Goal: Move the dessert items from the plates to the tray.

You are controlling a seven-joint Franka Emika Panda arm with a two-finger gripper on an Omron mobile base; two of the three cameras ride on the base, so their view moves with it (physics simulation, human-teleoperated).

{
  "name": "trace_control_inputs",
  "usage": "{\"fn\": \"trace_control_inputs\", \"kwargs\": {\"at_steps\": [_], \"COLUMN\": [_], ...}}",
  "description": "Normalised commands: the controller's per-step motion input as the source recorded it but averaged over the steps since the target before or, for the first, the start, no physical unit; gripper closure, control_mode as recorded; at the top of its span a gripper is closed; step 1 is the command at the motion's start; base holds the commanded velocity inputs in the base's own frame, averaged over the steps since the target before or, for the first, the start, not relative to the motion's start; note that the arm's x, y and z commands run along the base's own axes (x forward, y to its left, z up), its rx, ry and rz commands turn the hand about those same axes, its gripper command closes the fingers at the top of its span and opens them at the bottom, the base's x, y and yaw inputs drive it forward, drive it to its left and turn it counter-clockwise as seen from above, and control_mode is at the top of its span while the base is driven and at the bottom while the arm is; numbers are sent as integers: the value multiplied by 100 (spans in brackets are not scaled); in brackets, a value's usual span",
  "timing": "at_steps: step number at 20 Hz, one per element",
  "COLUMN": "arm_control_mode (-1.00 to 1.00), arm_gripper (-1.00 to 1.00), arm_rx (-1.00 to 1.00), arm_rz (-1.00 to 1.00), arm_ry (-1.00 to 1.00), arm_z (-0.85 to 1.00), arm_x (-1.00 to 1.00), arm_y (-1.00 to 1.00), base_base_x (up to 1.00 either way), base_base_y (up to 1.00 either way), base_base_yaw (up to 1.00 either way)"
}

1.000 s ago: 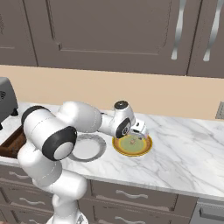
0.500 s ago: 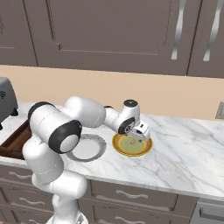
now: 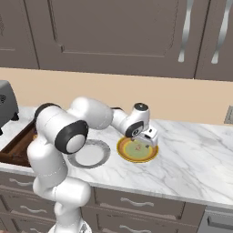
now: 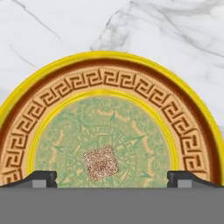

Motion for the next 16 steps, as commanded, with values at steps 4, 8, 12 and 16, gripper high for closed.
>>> {"fn": "trace_control_inputs", "kwargs": {"at_steps": [4,8,12,16], "arm_control_mode": [-100,-100,-100,-100], "arm_gripper": [-100,-100,-100,-100], "arm_rx": [2,0,0,0], "arm_rz": [0,0,0,0], "arm_ry": [0,0,0,0], "arm_z": [-24,-29,-25,-12], "arm_x": [25,29,24,0], "arm_y": [10,6,2,-33], "base_base_x": [0,0,0,0], "base_base_y": [0,0,0,0], "base_base_yaw": [0,0,0,0]}}
